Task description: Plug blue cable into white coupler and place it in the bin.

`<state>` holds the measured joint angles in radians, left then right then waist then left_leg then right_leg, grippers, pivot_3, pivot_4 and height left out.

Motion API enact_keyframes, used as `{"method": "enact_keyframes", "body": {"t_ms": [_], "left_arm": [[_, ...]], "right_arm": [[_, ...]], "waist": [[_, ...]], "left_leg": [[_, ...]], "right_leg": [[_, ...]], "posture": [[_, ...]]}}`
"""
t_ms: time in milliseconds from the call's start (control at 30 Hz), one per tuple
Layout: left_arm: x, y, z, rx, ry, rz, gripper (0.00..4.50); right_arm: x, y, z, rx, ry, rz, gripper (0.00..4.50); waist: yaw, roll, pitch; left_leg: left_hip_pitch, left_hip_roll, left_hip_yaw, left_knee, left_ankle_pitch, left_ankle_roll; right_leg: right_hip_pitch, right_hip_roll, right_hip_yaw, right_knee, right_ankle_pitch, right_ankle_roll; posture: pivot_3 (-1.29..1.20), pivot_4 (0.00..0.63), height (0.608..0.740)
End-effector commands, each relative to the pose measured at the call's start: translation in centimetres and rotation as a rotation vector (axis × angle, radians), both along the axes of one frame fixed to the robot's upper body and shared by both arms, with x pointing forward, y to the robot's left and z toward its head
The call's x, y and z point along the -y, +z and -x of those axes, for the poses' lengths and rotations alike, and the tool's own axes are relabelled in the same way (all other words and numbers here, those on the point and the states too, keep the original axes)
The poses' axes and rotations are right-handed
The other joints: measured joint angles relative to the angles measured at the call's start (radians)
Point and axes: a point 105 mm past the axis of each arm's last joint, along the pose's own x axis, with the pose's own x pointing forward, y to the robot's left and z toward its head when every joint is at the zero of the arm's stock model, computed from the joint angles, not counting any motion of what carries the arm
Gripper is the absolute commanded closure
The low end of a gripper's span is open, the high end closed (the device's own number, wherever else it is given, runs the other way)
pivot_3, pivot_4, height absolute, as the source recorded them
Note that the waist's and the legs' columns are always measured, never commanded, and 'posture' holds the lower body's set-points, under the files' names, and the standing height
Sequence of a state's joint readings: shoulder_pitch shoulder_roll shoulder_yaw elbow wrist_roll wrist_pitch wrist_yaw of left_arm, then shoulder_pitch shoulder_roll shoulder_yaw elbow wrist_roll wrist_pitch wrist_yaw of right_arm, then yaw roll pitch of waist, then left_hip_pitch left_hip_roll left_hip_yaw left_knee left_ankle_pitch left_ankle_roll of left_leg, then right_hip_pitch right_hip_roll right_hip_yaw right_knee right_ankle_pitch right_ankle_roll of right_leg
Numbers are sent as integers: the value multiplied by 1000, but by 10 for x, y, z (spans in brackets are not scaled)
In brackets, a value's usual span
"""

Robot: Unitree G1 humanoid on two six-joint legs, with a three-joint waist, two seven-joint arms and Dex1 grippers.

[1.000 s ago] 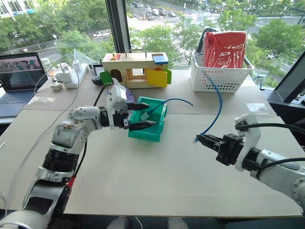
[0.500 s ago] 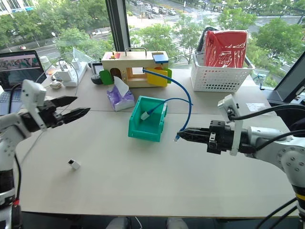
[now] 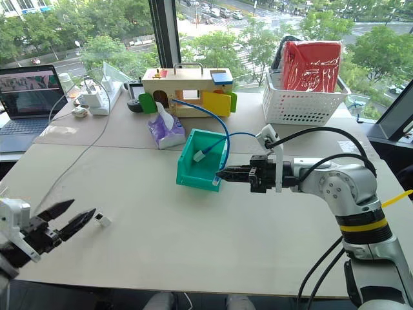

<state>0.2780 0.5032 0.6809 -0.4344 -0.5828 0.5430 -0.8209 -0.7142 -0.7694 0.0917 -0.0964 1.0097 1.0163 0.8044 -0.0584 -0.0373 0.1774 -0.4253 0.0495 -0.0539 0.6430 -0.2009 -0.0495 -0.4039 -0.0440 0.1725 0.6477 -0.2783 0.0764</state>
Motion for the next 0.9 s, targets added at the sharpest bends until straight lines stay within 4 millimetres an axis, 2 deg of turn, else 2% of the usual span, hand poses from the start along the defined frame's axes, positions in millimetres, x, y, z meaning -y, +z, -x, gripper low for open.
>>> {"method": "enact_keyframes", "body": {"t_ms": [33, 300, 467, 633, 700, 733, 767, 900], "left_arm": [[6, 1, 6, 22, 1, -43, 518], [7, -40, 0, -50, -19, -191, 518], [3, -55, -6, -77, -23, -203, 518], [8, -64, -23, -72, -57, -198, 518], [4, -69, -31, -81, -39, -202, 518], [1, -71, -33, -85, -27, -207, 1042], [-1, -76, -31, -100, -33, -218, 1195], [-4, -84, -28, -113, -62, -231, 2698]], "right_arm": [[4, 12, 0, 37, -13, -13, 4500], [9, 12, 2, 26, -63, -23, 4500], [9, 10, 8, 9, -74, -35, 4500], [11, 9, 11, 5, -101, -39, 4500], [13, 9, 13, 5, -110, -36, 4500], [13, 9, 13, 6, -113, -35, 4500], [15, 10, 13, 7, -122, -38, 4500], [18, 8, 15, 4, -144, -39, 4500]], "waist": [[-3, 0, 0], [-10, 0, 0], [-11, 0, 0], [-11, 0, 0], [-9, 1, 0], [-7, 1, -1], [-7, 1, -1], [-11, 4, -2]], "left_leg": [[0, 0, 0, 0, 0, 0], [1, 0, 0, 0, 0, 0], [0, 0, 0, 0, 0, 0], [1, 0, 0, 0, 0, -1], [1, 0, 0, 0, 1, -1], [2, 0, 0, 0, 1, -1], [2, 0, 0, 0, 1, -1], [2, 0, 0, 0, 1, -1]], "right_leg": [[0, 0, 0, 0, 0, 0], [0, 0, 0, 0, 0, 0], [0, 0, 0, 0, 0, 0], [1, 0, 0, 1, 0, 0], [1, 0, 0, 1, 0, 0], [1, 0, 0, 1, 0, 0], [2, 0, 0, 1, 0, 0], [2, 0, 0, 1, 0, 0]], "posture": [[0, 150, 734], [0, 150, 734], [0, 150, 734], [0, 150, 734], [0, 150, 734], [0, 150, 734], [0, 150, 734], [0, 150, 734]]}}
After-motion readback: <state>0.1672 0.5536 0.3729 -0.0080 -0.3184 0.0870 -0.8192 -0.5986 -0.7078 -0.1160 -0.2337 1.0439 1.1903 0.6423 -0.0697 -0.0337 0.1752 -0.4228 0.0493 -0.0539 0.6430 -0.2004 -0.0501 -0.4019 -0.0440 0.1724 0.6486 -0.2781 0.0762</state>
